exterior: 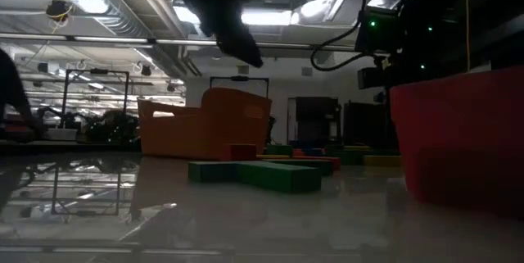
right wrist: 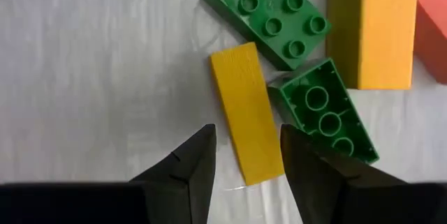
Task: Sort blocks by size
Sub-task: Put the large yellow block into the orange bin
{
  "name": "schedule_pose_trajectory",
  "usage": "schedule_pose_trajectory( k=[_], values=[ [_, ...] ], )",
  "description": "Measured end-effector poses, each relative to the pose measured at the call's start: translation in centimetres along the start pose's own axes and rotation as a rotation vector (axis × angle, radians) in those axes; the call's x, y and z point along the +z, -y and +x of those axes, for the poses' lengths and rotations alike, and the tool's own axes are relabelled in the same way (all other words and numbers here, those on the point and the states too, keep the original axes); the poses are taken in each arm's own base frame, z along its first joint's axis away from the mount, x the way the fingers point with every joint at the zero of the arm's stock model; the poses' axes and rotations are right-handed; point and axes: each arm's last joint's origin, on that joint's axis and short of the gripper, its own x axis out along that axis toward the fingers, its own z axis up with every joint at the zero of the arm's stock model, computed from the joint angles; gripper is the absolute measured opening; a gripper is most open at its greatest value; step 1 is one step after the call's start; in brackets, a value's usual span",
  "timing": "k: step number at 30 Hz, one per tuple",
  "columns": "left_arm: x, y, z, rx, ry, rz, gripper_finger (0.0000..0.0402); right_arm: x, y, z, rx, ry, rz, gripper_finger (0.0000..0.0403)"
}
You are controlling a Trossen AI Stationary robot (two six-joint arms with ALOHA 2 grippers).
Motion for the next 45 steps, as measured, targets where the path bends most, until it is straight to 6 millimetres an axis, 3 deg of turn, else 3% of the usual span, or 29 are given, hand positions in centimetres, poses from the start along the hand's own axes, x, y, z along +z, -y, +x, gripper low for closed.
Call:
schedule_pose_trajectory(
  k=[10, 16, 28, 45],
  values=[
    [-2.1, 0.6, -4.3, 0.008, 0.087, -0.042, 0.0205, -1.2, -0.2, 1.3, -0.031, 0.006, -0.004, 0.016],
    [-3.3, 1.6, -5.6, -0.01, 0.129, -0.045, 0.0205, -1.5, 0.1, 1.7, -0.057, 0.037, 0.013, 0.016],
    [-4.9, 2.0, -6.0, -0.022, 0.157, -0.113, 0.0205, -0.8, -0.3, 1.0, 0.153, 0.068, 0.037, 0.016],
    [-4.5, 2.0, -6.1, -0.02, 0.194, -0.09, 0.0205, 0.0, 0.1, 1.0, 0.067, 0.138, -0.015, 0.016]
  ],
)
